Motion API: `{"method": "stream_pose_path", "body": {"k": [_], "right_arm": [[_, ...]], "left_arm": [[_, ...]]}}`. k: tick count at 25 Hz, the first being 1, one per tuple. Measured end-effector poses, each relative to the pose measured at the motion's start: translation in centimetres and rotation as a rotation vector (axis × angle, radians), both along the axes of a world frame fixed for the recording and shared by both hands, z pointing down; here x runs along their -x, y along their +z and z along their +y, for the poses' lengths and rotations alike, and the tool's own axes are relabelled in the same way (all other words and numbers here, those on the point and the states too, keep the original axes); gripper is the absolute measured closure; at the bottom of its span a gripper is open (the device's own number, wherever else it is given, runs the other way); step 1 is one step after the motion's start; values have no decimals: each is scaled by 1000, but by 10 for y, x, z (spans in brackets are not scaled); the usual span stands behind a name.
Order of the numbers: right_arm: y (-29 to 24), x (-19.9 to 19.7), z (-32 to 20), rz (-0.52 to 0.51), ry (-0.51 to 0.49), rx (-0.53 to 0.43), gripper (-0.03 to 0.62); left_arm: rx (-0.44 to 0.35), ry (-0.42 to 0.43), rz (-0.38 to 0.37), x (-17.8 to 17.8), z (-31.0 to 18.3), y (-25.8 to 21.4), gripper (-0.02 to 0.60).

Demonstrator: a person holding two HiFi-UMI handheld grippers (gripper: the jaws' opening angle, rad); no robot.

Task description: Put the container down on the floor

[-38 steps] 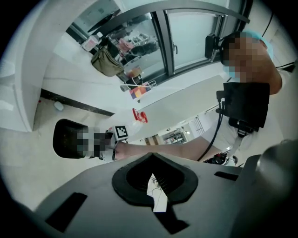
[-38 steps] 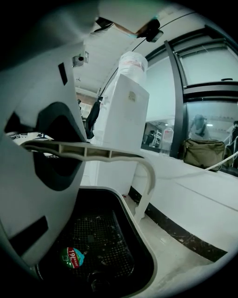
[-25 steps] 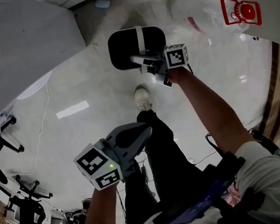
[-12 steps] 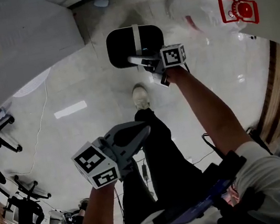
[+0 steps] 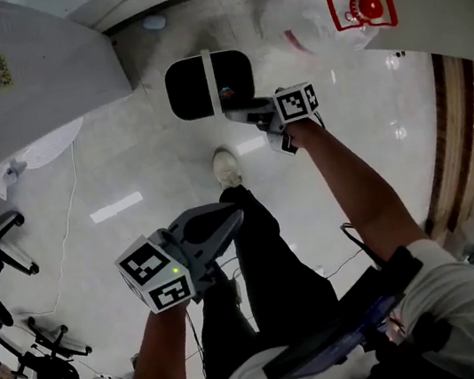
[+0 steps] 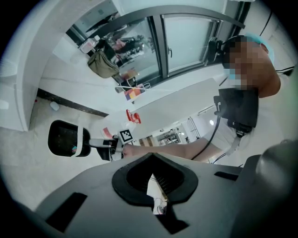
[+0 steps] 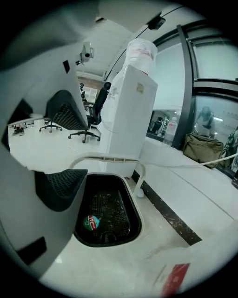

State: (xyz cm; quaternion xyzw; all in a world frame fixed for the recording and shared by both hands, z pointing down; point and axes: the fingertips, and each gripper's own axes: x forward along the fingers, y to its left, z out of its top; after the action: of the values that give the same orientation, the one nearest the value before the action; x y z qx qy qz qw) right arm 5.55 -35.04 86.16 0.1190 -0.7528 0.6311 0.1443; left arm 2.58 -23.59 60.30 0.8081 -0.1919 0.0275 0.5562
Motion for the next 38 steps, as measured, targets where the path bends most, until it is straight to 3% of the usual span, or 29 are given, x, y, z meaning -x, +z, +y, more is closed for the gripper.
{"method": "stream_pose_path", "body": {"k": [6, 9, 11, 16, 24, 31, 38], "right_arm": [[-58, -18, 36, 125, -64, -77, 379], [-99, -17, 61, 213, -146, -169, 531], [-129, -10, 79, 261, -192, -227, 563], [-215, 0, 136, 341, -267, -319, 574], [-343, 34, 227, 350, -251, -413, 576], [-417, 60, 276, 394, -287, -516, 577], [-470, 76, 324, 362, -281, -597, 577]], "left_arm": [[-82, 70, 13, -2, 27, -52, 572], [-115, 95, 13, 2, 48, -80, 572], [-140, 107, 18, 6, 65, -100, 572], [-195, 155, 38, 7, 118, -158, 572], [-278, 219, 55, 25, 204, -239, 572], [-317, 217, 45, 46, 246, -277, 572], [-360, 198, 48, 58, 281, -303, 572]]}}
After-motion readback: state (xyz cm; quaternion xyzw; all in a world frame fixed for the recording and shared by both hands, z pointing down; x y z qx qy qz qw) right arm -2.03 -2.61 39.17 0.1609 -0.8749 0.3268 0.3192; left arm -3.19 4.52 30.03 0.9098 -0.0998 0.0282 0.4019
